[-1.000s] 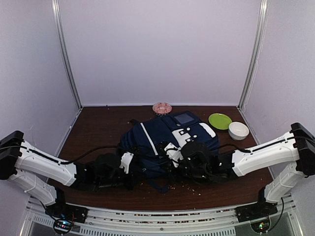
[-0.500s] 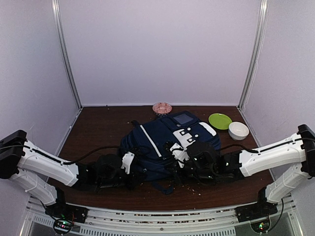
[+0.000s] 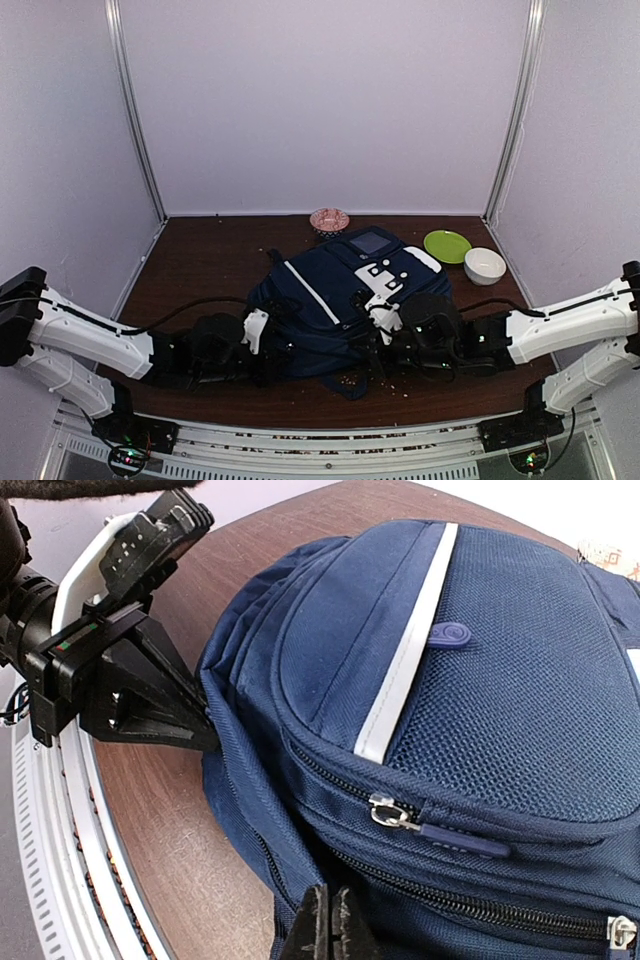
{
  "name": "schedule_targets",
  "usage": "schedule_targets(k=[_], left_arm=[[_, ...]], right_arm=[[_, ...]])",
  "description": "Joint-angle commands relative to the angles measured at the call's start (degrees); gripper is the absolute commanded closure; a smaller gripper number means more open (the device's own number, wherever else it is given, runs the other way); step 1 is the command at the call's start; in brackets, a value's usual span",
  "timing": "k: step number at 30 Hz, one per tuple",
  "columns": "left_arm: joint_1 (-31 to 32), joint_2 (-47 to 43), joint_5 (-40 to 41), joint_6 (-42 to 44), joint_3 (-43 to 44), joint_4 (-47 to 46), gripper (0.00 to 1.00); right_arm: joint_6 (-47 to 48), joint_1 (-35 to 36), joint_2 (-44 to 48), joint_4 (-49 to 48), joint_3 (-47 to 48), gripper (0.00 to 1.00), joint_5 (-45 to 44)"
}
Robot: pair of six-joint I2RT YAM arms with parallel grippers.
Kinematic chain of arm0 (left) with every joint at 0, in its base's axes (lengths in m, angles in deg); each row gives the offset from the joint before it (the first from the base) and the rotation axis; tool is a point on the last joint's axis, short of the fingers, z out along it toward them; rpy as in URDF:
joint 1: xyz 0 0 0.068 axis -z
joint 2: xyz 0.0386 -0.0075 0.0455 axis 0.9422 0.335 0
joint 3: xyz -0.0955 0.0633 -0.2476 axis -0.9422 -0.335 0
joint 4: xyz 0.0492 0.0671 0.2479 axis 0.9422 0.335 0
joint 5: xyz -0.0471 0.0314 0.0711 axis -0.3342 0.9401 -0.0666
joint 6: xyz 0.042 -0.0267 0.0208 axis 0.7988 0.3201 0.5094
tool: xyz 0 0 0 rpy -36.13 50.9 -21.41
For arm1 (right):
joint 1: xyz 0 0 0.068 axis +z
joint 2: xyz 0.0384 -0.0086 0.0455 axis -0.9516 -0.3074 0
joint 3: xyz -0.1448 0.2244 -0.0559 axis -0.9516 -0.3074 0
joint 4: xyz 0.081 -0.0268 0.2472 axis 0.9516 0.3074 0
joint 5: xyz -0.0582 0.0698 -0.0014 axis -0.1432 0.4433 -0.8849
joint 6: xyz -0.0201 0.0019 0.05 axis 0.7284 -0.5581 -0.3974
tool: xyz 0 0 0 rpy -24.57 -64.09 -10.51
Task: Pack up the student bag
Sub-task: Zip the student bag at the center of the board.
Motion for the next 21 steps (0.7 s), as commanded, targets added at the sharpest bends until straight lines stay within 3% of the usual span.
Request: schedule_targets(k=[1,21], left_arm=[[-0.91,-1.45,2.87,-1.22,-1.61,5.22,1.0],[-0.84,-7.21,6.0,-5.47,-4.21,14.53,1.0]], right_arm=[[-2.06,0.06,2.69,-1.95,-0.53,1.0,-3.07],[-4.53,0.12,6.93,-2.54,-4.36,1.0,-5.43]])
